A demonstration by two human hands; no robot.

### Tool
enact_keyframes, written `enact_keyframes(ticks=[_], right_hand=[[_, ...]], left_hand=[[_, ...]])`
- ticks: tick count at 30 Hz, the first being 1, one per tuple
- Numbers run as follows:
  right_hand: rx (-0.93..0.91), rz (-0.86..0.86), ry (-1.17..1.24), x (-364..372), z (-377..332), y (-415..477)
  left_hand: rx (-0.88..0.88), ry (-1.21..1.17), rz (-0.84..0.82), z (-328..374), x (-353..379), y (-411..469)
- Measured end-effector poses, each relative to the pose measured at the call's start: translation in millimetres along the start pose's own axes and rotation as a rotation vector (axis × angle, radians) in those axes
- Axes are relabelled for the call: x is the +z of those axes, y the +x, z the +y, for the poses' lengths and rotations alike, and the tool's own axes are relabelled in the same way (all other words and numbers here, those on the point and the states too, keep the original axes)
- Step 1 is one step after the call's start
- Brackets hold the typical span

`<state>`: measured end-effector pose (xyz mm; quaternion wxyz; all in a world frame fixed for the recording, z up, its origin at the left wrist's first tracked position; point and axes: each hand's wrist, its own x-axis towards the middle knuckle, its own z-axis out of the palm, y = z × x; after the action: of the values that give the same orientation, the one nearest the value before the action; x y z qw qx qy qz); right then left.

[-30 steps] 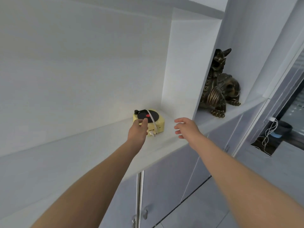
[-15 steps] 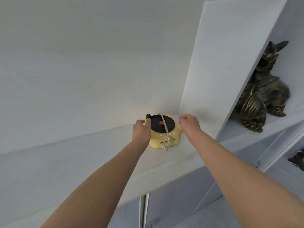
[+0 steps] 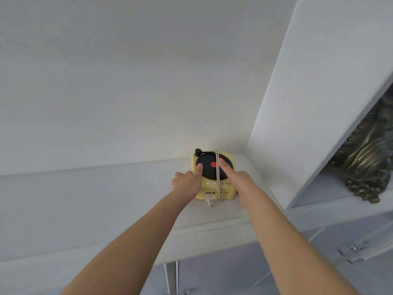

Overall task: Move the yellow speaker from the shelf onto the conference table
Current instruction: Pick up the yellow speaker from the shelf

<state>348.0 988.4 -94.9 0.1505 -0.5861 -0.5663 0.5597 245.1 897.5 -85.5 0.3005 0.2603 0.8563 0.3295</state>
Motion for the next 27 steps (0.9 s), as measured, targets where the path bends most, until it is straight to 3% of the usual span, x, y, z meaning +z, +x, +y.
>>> enact_keyframes(ticks=[8, 14, 20, 27], right_hand=[[-0.031, 0.022, -0.036, -1, -7, -17], [-0.029, -0.021, 0.126, -4, -10, -19], [0.014, -0.059, 0.245, -4, -10, -23], [0.087, -0.098, 0.238, -10, -14, -24]], left_hand=[[-0.038, -0.029, -0.062, 6, 3, -11], [-0.06, -0.464, -0.138, -5, 2, -10], [-0.087, -0.992, -0.408, -15, -4, -7], [-0.065, -1.255, -0.562, -27, 17, -12]])
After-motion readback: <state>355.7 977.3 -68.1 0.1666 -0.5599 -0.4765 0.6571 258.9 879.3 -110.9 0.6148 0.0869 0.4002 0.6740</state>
